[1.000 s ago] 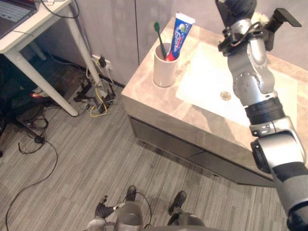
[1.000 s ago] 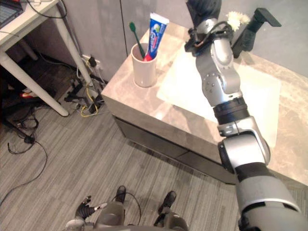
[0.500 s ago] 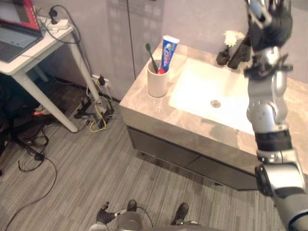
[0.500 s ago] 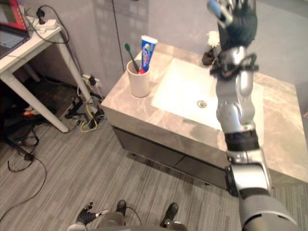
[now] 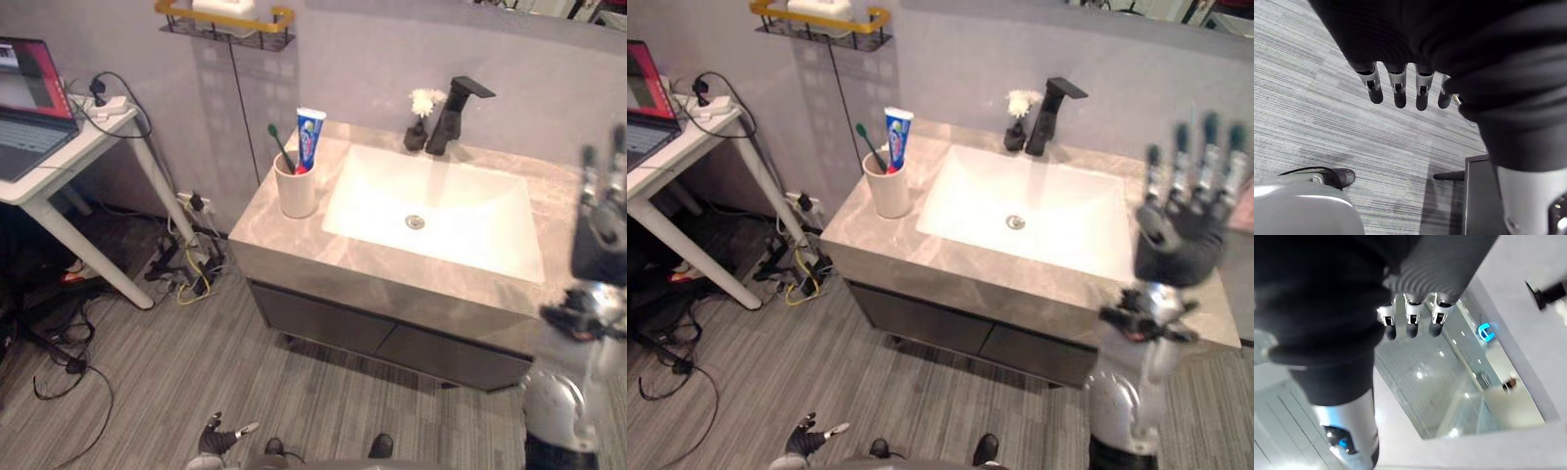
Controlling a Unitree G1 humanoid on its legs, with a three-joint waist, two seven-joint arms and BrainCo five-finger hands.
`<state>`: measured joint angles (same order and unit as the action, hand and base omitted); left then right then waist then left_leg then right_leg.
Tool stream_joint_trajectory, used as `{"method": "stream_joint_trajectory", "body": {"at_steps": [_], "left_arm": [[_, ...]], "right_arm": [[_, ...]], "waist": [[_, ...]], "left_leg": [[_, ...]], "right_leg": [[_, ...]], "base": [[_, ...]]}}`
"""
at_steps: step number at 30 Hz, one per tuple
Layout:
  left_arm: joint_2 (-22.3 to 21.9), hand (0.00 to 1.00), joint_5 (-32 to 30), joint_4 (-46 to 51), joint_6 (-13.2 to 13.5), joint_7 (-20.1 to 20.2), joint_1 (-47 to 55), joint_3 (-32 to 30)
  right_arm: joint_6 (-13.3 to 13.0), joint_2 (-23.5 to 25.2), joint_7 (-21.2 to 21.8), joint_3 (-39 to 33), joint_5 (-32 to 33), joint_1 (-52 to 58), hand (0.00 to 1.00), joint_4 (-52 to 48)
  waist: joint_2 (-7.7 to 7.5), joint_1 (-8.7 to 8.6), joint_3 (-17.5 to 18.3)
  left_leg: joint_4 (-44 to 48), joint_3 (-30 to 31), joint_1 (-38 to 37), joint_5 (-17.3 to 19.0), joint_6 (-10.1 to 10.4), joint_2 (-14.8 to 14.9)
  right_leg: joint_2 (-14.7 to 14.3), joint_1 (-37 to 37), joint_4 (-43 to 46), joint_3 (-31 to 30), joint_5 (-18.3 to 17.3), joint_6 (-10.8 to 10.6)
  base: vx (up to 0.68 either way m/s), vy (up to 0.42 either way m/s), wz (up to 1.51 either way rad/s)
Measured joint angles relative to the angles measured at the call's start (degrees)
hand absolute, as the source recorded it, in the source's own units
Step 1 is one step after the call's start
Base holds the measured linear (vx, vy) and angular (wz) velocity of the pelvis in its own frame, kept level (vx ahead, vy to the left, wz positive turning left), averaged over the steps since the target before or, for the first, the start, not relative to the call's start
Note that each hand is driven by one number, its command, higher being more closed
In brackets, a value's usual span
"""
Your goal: Organize washtable
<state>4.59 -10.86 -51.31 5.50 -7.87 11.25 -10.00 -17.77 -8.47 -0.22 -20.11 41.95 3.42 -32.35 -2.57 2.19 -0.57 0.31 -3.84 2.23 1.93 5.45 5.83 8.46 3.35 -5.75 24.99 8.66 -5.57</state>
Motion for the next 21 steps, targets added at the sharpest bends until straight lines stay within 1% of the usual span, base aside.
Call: {"method": "stream_joint_trajectory", "body": {"at_steps": [2,3,5,7,8,10,11,12,13,14,15,16,17,19,20,21], "left_arm": [[-0.6,0.00,-0.1,-0.6,0.1,0.0,-0.1,-1.4],[-0.8,0.00,-0.1,-0.8,0.1,0.0,-0.3,-1.7],[-1.2,0.00,-0.2,-2.3,0.2,0.0,-1.5,-1.8],[-1.4,0.00,-0.4,-2.4,0.4,-0.1,-1.7,-1.3],[-2.1,0.00,-0.7,-2.5,0.7,-0.1,-1.9,-0.7],[-3.3,0.00,-1.0,-2.8,0.7,-0.1,-2.2,-0.4],[-4.1,0.00,-1.1,-2.7,0.8,-0.1,-2.3,0.5],[-4.7,0.00,-1.1,-2.7,1.2,-0.2,-2.4,0.5],[-5.0,0.00,-1.1,-2.7,1.3,-0.3,-2.5,0.4],[-5.8,0.00,-1.1,-2.7,1.4,-1.0,-2.4,0.3],[-6.2,0.00,-1.1,-2.7,1.4,-1.1,-2.4,0.1],[-6.9,0.00,-1.1,-2.7,1.4,-1.1,-2.4,-1.0],[-7.4,0.00,-1.1,-2.7,1.4,-1.1,-2.4,-1.5],[-8.4,0.00,-1.0,-2.5,1.4,-1.2,-2.8,-1.9],[-8.4,0.00,-1.0,-2.5,1.4,-1.1,-3.2,-1.7],[-8.4,0.00,-1.0,-2.6,1.3,-1.2,-3.2,-1.7]], "right_arm": [[-1.5,2.4,-1.3,-4.2,-0.1,2.8,0.00,0.0],[-2.0,3.2,-1.8,-4.9,-0.4,3.6,0.00,0.0],[-2.2,6.4,-3.5,-8.3,-2.5,7.4,0.00,0.3],[-2.3,7.2,-4.9,-10.3,-4.6,8.7,0.00,2.8],[-2.5,7.6,-5.6,-12.9,-5.5,9.7,0.00,7.9],[-2.6,8.8,-6.2,-16.1,-5.3,10.3,0.00,13.7],[-3.4,10.1,-8.7,-18.1,-5.3,11.3,0.00,17.8],[-3.8,11.7,-10.0,-20.0,-5.2,12.4,0.00,21.0],[-4.3,12.3,-10.4,-20.4,-3.9,12.9,0.00,22.6],[-4.8,13.1,-11.6,-20.7,-1.7,13.9,0.00,25.7],[-5.1,13.6,-12.3,-21.0,-0.7,14.5,0.00,28.5],[-5.1,13.8,-12.7,-22.0,0.2,14.5,0.00,32.9],[-5.2,13.9,-13.4,-22.6,0.3,14.5,0.00,35.2],[-5.7,13.8,-15.3,-24.8,1.4,14.1,0.00,47.2],[-5.3,13.7,-15.6,-25.1,3.3,13.8,0.00,53.2],[-5.0,13.7,-15.8,-25.3,3.7,13.6,0.00,56.4]], "waist": [[0.05,-0.91,0.3],[0.12,-1.31,0.3],[0.53,-1.59,0.5],[0.73,-1.90,0.6],[0.83,-2.90,0.7],[1.06,-3.04,0.8],[1.47,-3.12,0.9],[1.96,-3.12,1.0],[2.22,-3.13,0.9],[2.73,-3.13,1.0],[2.75,-3.13,1.0],[3.17,-3.12,1.2],[3.36,-3.12,1.3],[3.50,-3.05,1.4],[3.45,-3.04,1.4],[3.43,-3.01,1.4]], "left_leg": [[0.0,-0.7,-0.2,0.0,0.0,0.0],[0.0,-0.8,-0.2,0.1,-0.1,0.0],[-0.1,-2.5,-0.8,0.2,-0.2,0.1],[-0.2,-3.2,-1.0,0.3,-0.2,0.1],[-0.2,-4.0,-1.1,0.5,-0.2,0.1],[-0.3,-4.5,-1.6,0.6,-0.2,0.1],[-0.4,-5.1,-2.3,0.7,-0.2,0.1],[-0.5,-5.8,-2.8,0.8,-0.2,0.2],[-0.6,-6.2,-3.2,0.9,-0.2,0.3],[-0.6,-7.3,-3.4,1.3,-0.2,0.6],[-0.6,-8.0,-3.9,1.5,-0.2,0.7],[-0.6,-9.0,-4.7,1.9,-0.1,0.9],[-0.6,-9.3,-5.1,2.0,-0.1,0.9],[-0.5,-9.9,-6.2,2.6,-0.1,1.2],[-0.6,-10.1,-6.6,2.8,-0.1,1.2],[-0.7,-10.3,-6.8,3.0,-0.1,1.3]], "right_leg": [[0.0,0.0,0.0,-0.5,0.0,0.0],[0.0,0.1,0.0,-0.8,0.0,0.0],[-0.1,0.7,-0.1,-2.4,0.0,0.0],[-0.2,1.0,-0.1,-3.3,0.1,0.1],[-0.2,1.1,-0.1,-4.1,0.1,0.1],[-0.3,1.1,-0.1,-4.9,0.1,0.1],[-0.3,1.1,0.0,-5.1,0.1,0.2],[-0.3,1.0,0.0,-5.6,0.1,0.2],[-0.3,0.9,0.0,-6.0,0.1,0.2],[-0.3,0.9,0.0,-6.7,0.1,0.2],[-0.3,0.8,0.0,-7.4,0.1,0.2],[-0.5,0.4,0.0,-8.1,0.0,0.3],[-0.6,0.2,0.0,-8.3,-0.1,0.5],[-0.8,-0.8,-0.1,-8.6,-0.7,0.3],[-0.8,-1.1,-0.2,-8.6,-0.8,0.2],[-0.8,-1.2,-0.2,-8.6,-0.8,0.2]], "base": [[0.02,0.035,-0.11],[0.01,0.041,-0.22],[0.01,0.040,-0.32],[-0.01,0.029,-0.27],[-0.02,0.029,-0.24],[-0.01,0.027,-0.22],[0.01,0.033,-0.25],[0.02,0.033,-0.26],[-0.01,0.028,-0.33],[-0.02,0.032,-0.35],[-0.03,0.035,-0.44],[-0.01,0.025,-0.33],[-0.01,0.014,-0.27],[-0.03,0.003,-0.13],[-0.04,0.001,-0.08],[-0.04,0.004,-0.06]]}}
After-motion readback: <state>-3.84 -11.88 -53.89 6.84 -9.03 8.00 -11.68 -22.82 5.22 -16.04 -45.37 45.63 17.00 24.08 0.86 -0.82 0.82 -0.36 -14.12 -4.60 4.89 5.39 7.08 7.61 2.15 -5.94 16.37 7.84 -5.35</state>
